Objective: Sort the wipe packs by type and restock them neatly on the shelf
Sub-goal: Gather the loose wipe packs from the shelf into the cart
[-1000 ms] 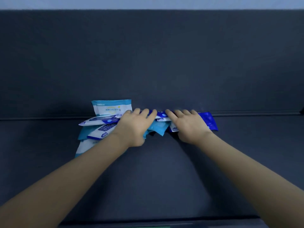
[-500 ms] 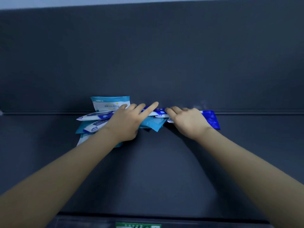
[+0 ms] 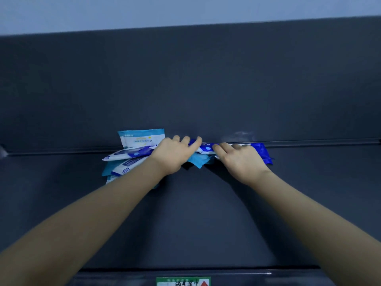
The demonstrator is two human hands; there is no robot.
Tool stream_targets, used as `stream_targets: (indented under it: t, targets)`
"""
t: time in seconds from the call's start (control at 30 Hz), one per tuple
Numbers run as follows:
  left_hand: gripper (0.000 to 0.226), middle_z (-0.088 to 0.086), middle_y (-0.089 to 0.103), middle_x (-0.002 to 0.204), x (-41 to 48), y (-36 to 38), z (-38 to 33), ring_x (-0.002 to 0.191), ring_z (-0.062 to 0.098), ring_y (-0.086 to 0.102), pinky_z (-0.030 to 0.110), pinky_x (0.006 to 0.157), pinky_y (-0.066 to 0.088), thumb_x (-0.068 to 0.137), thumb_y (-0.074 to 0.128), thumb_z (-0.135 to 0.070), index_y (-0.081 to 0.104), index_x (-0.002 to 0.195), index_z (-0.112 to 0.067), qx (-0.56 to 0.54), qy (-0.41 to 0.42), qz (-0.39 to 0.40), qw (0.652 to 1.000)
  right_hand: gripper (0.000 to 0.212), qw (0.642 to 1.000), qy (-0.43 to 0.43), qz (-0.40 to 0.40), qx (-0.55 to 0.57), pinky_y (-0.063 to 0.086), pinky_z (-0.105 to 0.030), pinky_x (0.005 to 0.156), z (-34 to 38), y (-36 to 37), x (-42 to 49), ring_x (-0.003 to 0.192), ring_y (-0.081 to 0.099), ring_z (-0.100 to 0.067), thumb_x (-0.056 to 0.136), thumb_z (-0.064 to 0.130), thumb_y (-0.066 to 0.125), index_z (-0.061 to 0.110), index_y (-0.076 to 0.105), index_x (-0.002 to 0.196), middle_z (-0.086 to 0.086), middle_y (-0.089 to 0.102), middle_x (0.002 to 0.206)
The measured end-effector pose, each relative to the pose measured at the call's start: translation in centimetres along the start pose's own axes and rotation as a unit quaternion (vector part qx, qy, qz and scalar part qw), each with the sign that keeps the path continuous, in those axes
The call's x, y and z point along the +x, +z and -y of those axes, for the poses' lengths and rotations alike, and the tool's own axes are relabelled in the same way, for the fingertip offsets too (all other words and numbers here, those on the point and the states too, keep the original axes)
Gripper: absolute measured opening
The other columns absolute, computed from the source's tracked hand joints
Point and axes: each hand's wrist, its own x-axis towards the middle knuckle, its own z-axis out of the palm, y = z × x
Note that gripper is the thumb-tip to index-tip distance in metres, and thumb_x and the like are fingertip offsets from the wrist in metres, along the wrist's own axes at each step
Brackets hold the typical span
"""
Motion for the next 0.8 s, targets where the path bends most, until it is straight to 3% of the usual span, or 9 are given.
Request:
stream_targets:
  t: [0.1, 0.2, 0.3, 0.37, 0.47, 0.57, 0.63, 0.7, 0.8]
  targets:
    - [0.072, 0.007, 0.048, 0.124, -0.6, -0.8, 0.4, 0.096, 0.026, 0.053, 0.033, 0.059, 0.031, 0.087, 0.053, -0.01, 0.013, 0.147, -0.02, 0.007, 0.006, -0.04, 0.999, 0.062, 0.999, 0.028, -0.035, 0.005, 0.021, -0.022, 0.037, 0.3, -0.6, -0.9, 0.04, 0.049, -0.023, 0.039, -0.002, 0.082, 0.006, 0.068, 0.099, -0.003, 0.062, 0.069]
    - [0.073, 0.006, 0.055, 0.113, -1.4, -1.5, 1.3, 0.083, 0.027, 0.057, 0.033, 0.054, 0.034, 0.082, 0.061, -0.009, 0.026, 0.145, -0.02, -0.012, 0.015, -0.097, 0.995, 0.064, 0.994, 0.067, -0.08, 0.005, 0.037, -0.025, 0.036, 0.5, -1.7, -1.8, 0.045, 0.053, -0.025, 0.045, -0.007, 0.076, 0.004, 0.066, 0.107, -0.006, 0.067, 0.082]
    - [0.083, 0.008, 0.062, 0.083, -2.1, -2.2, 1.8, 0.05, 0.025, 0.052, 0.024, 0.037, 0.033, 0.045, 0.085, -0.006, 0.058, 0.123, -0.013, -0.026, 0.056, -0.197, 0.979, 0.067, 0.988, 0.108, -0.109, 0.0, 0.044, -0.03, 0.039, 0.7, -3.3, -3.1, 0.052, 0.058, -0.027, 0.047, -0.008, 0.073, 0.003, 0.062, 0.112, -0.008, 0.068, 0.092]
    - [0.084, 0.009, 0.063, 0.078, -2.3, -2.8, 1.7, 0.042, 0.025, 0.048, 0.021, 0.037, 0.025, 0.035, 0.085, -0.002, 0.062, 0.115, -0.012, -0.056, 0.077, -0.257, 0.962, 0.071, 0.983, 0.138, -0.117, -0.013, 0.045, -0.029, 0.04, 1.1, -4.4, -4.2, 0.055, 0.059, -0.027, 0.045, -0.007, 0.074, 0.004, 0.058, 0.114, -0.007, 0.068, 0.094]
    - [0.09, 0.01, 0.065, 0.084, -2.8, -4.3, 1.5, 0.044, 0.025, 0.05, 0.02, 0.038, 0.025, 0.036, 0.083, 0.002, 0.048, 0.118, -0.013, -0.096, 0.089, -0.301, 0.945, 0.064, 0.974, 0.179, -0.137, -0.036, 0.042, -0.027, 0.039, 2.1, -6.0, -6.1, 0.057, 0.061, -0.024, 0.059, 0.001, 0.077, 0.007, 0.051, 0.117, -0.005, 0.068, 0.097]
    - [0.087, 0.011, 0.065, 0.092, -3.3, -5.3, 1.4, 0.053, 0.029, 0.056, 0.028, 0.038, 0.038, 0.049, 0.076, 0.006, 0.042, 0.126, -0.014, -0.181, 0.113, -0.299, 0.93, 0.058, 0.966, 0.218, -0.128, -0.046, 0.04, -0.026, 0.038, 3.6, -7.2, -8.0, 0.055, 0.06, -0.023, 0.064, 0.008, 0.081, 0.009, 0.053, 0.115, -0.003, 0.067, 0.088]
    - [0.076, 0.009, 0.062, 0.106, -3.9, -5.3, 1.2, 0.074, 0.035, 0.061, 0.04, 0.055, 0.049, 0.07, 0.067, 0.001, 0.037, 0.137, -0.018, -0.257, 0.117, -0.268, 0.921, 0.042, 0.963, 0.236, -0.124, -0.051, 0.037, -0.026, 0.036, 4.7, -7.7, -9.0, 0.051, 0.058, -0.023, 0.071, 0.012, 0.079, 0.01, 0.057, 0.107, -0.002, 0.065, 0.079]
    - [0.067, 0.006, 0.059, 0.116, -4.5, -4.8, 1.2, 0.091, 0.036, 0.059, 0.04, 0.068, 0.047, 0.081, 0.059, -0.007, 0.035, 0.141, -0.022, -0.333, 0.091, -0.219, 0.912, 0.023, 0.959, 0.257, -0.107, -0.059, 0.036, -0.026, 0.036, 5.7, -8.1, -9.9, 0.048, 0.057, -0.023, 0.077, 0.014, 0.073, 0.011, 0.064, 0.098, -0.001, 0.063, 0.073]
    - [0.062, 0.004, 0.061, 0.107, -5.1, -3.9, 1.9, 0.088, 0.033, 0.057, 0.033, 0.064, 0.038, 0.078, 0.06, -0.011, 0.04, 0.135, -0.027, -0.418, 0.042, -0.205, 0.884, 0.011, 0.948, 0.302, -0.083, -0.06, 0.032, -0.024, 0.033, 6.5, -8.8, -11.1, 0.042, 0.054, -0.024, 0.079, 0.019, 0.064, 0.012, 0.068, 0.087, -0.001, 0.063, 0.068]
